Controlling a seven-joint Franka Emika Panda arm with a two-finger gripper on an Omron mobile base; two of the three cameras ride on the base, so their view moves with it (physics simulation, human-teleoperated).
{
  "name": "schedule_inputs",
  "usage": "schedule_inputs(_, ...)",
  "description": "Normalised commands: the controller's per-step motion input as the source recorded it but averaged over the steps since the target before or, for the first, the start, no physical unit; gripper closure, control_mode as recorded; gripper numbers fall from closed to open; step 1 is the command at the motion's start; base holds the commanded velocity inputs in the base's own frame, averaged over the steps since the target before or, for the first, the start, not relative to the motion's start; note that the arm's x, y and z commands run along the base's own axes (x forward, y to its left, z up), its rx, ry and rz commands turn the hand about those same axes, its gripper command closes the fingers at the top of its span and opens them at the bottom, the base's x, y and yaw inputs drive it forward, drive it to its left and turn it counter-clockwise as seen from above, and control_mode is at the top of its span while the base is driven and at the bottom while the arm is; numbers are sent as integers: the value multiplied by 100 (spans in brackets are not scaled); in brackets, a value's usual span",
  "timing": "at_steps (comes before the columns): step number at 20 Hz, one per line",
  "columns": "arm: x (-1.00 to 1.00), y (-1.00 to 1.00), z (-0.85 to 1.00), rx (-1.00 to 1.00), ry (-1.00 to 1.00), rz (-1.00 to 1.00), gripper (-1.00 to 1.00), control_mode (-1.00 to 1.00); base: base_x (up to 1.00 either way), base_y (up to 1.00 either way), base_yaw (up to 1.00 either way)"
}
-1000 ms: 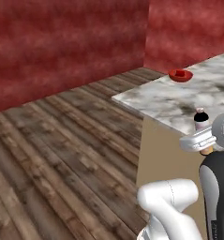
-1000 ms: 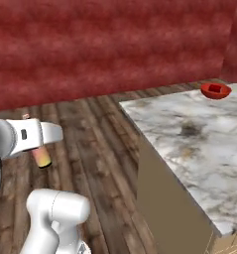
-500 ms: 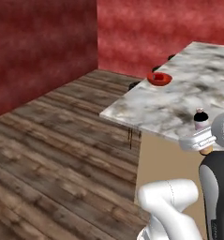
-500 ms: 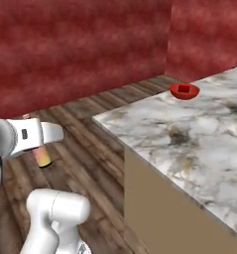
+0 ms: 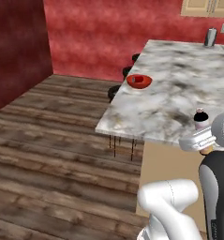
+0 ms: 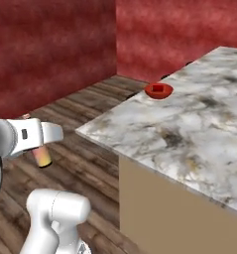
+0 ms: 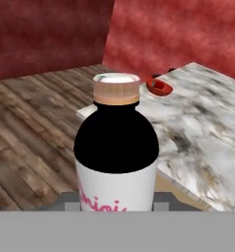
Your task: Open the fridge, grab two sodas, and place both sodas inside the bowl with ice on the dining counter.
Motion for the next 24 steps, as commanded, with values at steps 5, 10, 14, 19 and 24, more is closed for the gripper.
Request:
schedule_inputs(5, 0, 0, 0, 0, 0, 0, 100, 100, 7, 76, -46)
schedule_inputs(10, 0, 0, 0, 0, 0, 0, 100, 100, 0, 83, -43)
schedule_inputs(14, 0, 0, 0, 0, 0, 0, 100, 100, 0, 93, -38)
schedule_inputs(19, 0, 0, 0, 0, 0, 0, 100, 100, 0, 91, -38)
schedule_inputs(24, 0, 0, 0, 0, 0, 0, 100, 100, 0, 89, -39)
